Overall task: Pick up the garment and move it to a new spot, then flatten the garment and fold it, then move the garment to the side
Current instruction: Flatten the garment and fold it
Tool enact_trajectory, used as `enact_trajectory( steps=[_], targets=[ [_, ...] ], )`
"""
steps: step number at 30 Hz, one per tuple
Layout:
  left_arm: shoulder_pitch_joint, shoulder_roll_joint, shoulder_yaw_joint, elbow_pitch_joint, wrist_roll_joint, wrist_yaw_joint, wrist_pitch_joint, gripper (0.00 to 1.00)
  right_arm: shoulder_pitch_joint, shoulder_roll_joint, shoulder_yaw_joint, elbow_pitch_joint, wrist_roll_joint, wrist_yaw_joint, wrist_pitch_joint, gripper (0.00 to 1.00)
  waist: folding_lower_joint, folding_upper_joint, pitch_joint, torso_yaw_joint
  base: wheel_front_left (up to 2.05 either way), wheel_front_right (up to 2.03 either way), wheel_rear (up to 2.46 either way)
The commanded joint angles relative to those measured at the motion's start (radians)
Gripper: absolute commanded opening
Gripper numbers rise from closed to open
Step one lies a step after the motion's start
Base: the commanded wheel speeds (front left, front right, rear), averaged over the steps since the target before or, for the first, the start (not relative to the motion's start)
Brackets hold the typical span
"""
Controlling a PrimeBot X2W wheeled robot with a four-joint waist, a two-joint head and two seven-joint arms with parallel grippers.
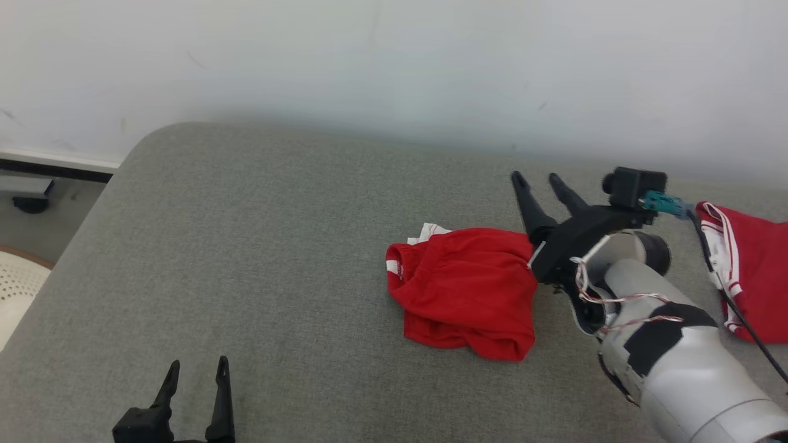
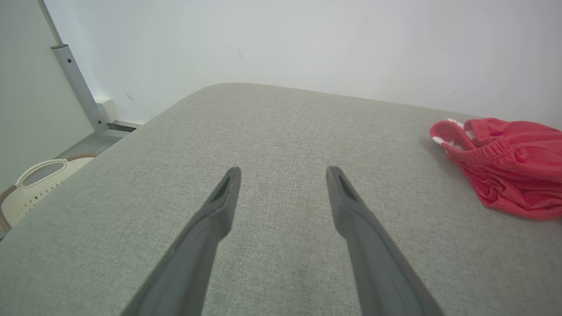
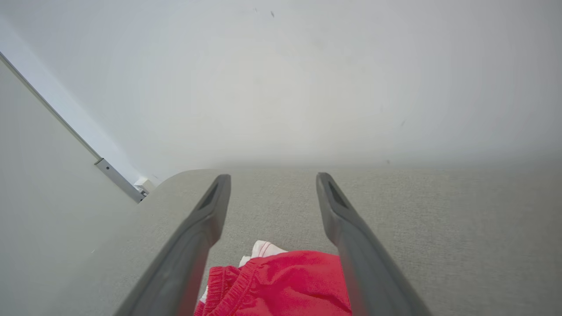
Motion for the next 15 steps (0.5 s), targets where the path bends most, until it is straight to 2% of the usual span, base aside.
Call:
enact_trajectory(
  steps=[1, 5, 8, 12, 15],
  targets=[
    [0.018, 0.007, 0.01, -0.007, 0.008, 0.004, -0.002, 1.0, 0.027, -0.025, 0.008, -0.015, -0.017, -0.003, -0.031, 1.0, 0.0, 0.0, -0.018, -0.035, 0.0, 0.0, 0.0],
    [0.046, 0.014, 0.034, -0.026, 0.011, 0.01, -0.002, 1.0, 0.07, -0.12, -0.009, -0.07, -0.074, -0.003, -0.081, 1.0, 0.0, 0.0, -0.024, -0.077, 0.0, 0.0, 0.0],
    [0.064, 0.016, 0.052, -0.045, 0.016, 0.018, -0.002, 1.0, 0.111, -0.184, -0.097, -0.171, -0.169, -0.003, -0.085, 1.0, 0.0, 0.0, -0.023, -0.107, 0.0, 0.0, 0.0],
    [0.086, 0.024, 0.063, -0.07, 0.023, 0.028, -0.002, 1.0, 0.256, -0.205, -0.259, -0.347, -0.34, -0.003, -0.083, 1.0, 0.0, 0.0, -0.024, -0.137, 0.0, 0.0, 0.0],
    [0.094, 0.03, 0.064, -0.075, 0.031, 0.034, -0.002, 1.0, 0.392, -0.183, -0.381, -0.475, -0.454, -0.003, -0.083, 1.0, 0.0, 0.0, -0.032, -0.149, 0.0, 0.0, 0.0]
  ],
)
